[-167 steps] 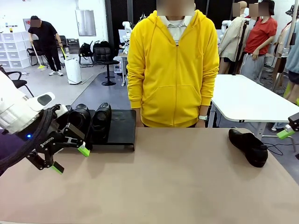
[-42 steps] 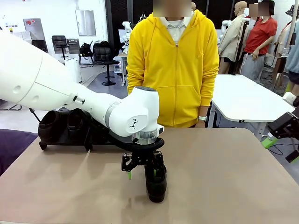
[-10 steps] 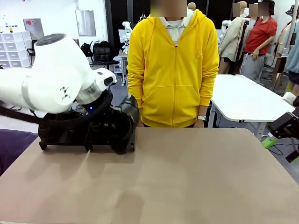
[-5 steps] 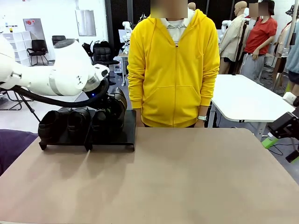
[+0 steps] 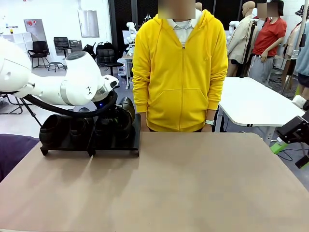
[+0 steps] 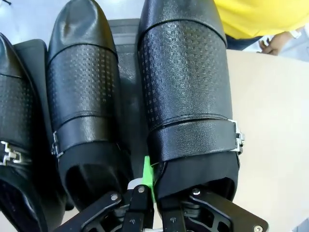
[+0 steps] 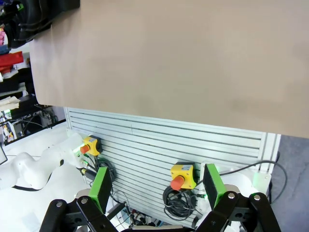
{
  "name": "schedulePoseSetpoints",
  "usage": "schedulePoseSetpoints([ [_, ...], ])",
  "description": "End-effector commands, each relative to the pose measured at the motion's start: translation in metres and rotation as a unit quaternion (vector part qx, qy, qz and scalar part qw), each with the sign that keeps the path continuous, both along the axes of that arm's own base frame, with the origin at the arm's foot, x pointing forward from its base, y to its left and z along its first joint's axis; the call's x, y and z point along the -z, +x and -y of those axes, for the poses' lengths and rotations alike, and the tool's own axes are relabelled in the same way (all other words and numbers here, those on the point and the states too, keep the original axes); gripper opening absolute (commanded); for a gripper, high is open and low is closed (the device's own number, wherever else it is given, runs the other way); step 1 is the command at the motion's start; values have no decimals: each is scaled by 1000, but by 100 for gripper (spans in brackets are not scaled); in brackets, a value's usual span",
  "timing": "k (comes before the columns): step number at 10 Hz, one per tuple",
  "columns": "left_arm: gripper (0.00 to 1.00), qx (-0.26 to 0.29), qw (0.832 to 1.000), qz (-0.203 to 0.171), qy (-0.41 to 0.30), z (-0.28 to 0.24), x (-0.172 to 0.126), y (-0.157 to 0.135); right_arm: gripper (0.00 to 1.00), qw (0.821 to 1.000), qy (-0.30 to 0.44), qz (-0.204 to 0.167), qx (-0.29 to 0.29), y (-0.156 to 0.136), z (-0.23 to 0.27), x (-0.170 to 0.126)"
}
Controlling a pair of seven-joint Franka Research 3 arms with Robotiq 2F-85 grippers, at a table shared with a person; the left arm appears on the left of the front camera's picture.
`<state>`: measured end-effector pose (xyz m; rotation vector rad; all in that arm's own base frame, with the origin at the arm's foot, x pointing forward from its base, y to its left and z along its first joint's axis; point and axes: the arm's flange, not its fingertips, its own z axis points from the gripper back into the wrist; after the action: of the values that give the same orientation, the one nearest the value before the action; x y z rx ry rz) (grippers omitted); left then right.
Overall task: Organize the shoes by placing them on the stand.
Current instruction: Place the Shoe from the middle of the table onto the Shoes Stand.
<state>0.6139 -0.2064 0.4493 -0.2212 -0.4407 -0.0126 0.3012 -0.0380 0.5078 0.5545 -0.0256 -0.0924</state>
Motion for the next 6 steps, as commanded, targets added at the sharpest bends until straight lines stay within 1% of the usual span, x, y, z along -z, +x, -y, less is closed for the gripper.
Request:
schedulePoseSetpoints([
  [1,0,-2,999,31,5,0,3,11,100,1000,16,6,-11,2,2,-4],
  [4,0,1,999,43,30,8,19,12,100,1000,16,6,-11,2,2,-4],
  [5,18,-1,999,45,26,9,20,13,100,1000,16,6,-11,2,2,-4],
  [6,75,2,999,43,24,10,21,14,100,1000,16,6,-11,2,2,-4],
])
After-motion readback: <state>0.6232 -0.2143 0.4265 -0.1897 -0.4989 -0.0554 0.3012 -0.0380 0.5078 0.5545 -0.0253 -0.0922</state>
